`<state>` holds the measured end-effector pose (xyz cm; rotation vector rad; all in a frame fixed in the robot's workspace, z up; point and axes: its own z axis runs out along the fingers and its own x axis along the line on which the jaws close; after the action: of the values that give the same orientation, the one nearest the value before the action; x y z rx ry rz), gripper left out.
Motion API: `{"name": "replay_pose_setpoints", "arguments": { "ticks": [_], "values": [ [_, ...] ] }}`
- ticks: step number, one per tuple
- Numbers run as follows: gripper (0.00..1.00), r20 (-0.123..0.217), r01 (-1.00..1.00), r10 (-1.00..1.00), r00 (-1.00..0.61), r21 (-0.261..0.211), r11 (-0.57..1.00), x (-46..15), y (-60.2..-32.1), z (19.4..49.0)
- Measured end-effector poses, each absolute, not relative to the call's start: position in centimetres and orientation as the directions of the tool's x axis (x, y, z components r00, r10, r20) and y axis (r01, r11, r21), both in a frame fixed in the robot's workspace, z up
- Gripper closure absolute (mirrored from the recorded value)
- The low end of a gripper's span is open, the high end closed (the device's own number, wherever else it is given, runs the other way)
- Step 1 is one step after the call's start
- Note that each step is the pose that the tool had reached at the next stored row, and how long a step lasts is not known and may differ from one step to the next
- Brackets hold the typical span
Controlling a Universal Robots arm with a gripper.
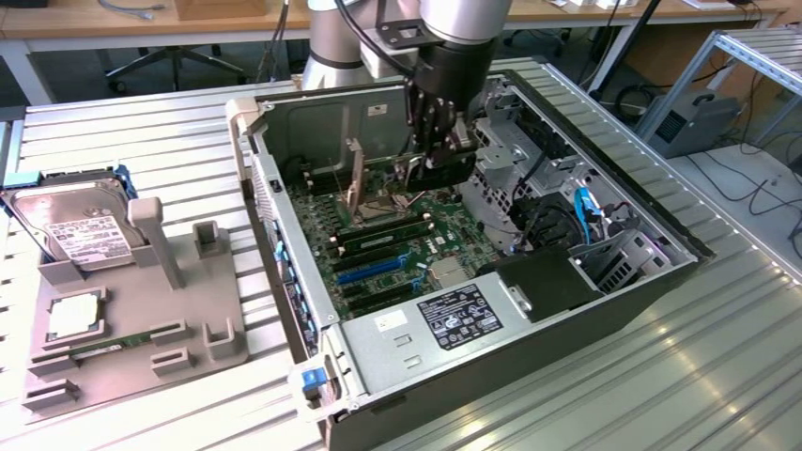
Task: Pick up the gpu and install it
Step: 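Insert the gpu into the slot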
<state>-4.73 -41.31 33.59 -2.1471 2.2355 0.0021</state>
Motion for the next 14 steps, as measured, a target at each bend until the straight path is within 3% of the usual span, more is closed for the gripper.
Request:
{"name": "replay_pose_setpoints", "arguments": {
  "ticks": [14],
  "values": [
    [0.73, -0.031, -0.999, -0.999, -0.04, -0.028, 0.041, -5.05, -41.37, 33.41]
  ]
}}
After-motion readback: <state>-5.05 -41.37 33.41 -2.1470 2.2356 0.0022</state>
